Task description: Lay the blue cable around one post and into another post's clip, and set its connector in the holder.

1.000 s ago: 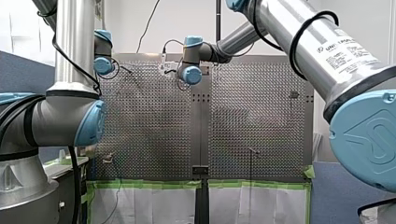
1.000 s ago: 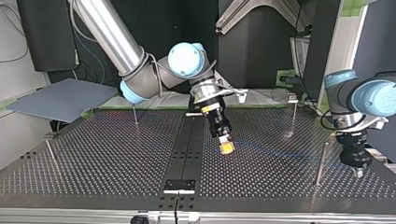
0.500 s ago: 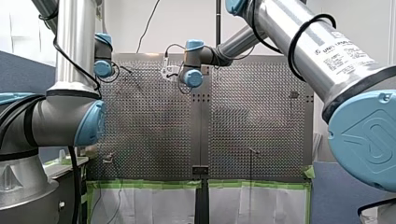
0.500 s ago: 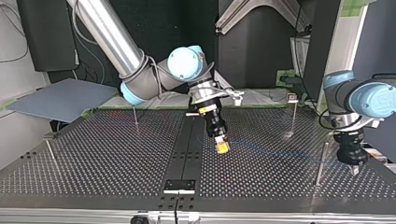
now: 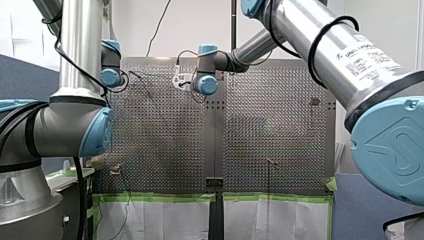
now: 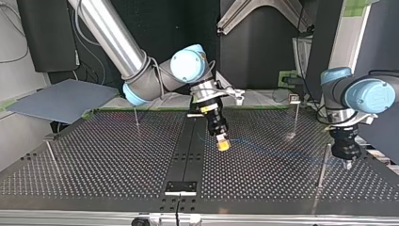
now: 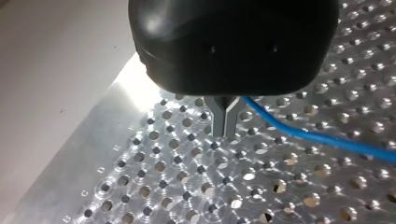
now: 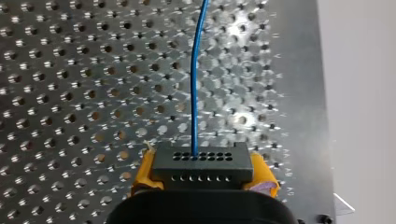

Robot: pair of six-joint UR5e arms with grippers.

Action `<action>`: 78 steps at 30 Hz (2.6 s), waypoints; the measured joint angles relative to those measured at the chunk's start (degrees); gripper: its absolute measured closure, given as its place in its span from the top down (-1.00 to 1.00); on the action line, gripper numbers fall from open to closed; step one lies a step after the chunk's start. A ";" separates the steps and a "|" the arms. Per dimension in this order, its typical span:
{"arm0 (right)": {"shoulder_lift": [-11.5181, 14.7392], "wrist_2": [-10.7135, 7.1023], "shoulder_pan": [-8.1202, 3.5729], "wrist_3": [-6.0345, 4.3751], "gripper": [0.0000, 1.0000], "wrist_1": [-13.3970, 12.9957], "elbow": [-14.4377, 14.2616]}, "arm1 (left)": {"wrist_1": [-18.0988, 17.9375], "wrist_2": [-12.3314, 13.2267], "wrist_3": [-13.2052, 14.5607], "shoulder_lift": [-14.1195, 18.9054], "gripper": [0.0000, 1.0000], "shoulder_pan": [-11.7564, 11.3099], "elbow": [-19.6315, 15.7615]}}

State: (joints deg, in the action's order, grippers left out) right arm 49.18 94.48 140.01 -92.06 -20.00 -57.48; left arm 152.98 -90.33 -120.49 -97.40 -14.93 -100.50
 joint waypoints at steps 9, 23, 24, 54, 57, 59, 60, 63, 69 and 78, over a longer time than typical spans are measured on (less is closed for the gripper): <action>-1.19 0.47 -0.09 0.60 -1.00 3.24 -0.03 | -3.27 0.18 -0.67 -0.01 -0.24 0.38 -2.09; -1.82 1.62 -0.28 1.04 -1.00 5.17 -0.05 | -1.28 3.69 -4.53 -0.01 1.00 0.36 -2.14; -1.82 1.64 -0.30 1.07 -1.00 5.23 -0.07 | -1.07 3.89 -4.68 -0.01 1.00 0.34 -2.14; -2.17 2.00 -3.35 1.17 -1.00 0.99 -8.93 | 0.96 3.90 -4.66 -3.29 1.00 0.26 -0.98; -2.18 2.02 -3.56 1.11 -1.00 0.56 -9.79 | 0.89 3.98 -4.66 -3.30 1.00 0.26 -0.98; -2.18 2.03 -3.66 1.09 -1.00 0.37 -10.13 | 0.85 4.11 -4.69 -3.30 1.00 0.26 -0.98; -2.19 2.03 -3.76 1.08 -1.00 0.22 -10.33 | 0.83 4.15 -4.74 -3.30 1.00 0.26 -0.98; -2.19 2.03 -4.18 1.11 -1.00 -0.31 -11.41 | 0.78 4.22 -4.92 -3.30 1.00 0.27 -0.98; -2.19 2.27 -4.59 1.17 -1.00 -0.97 -13.34 | 0.76 4.26 -5.01 -3.30 1.00 0.27 -0.98; -2.19 2.69 -5.71 0.96 -1.00 -3.49 -17.27 | 0.76 4.30 -5.02 -3.33 1.00 0.46 -0.99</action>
State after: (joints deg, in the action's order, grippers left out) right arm 46.99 97.17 134.30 -91.10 -23.49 -74.75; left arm 153.73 -86.03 -125.50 -100.73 -14.46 -101.49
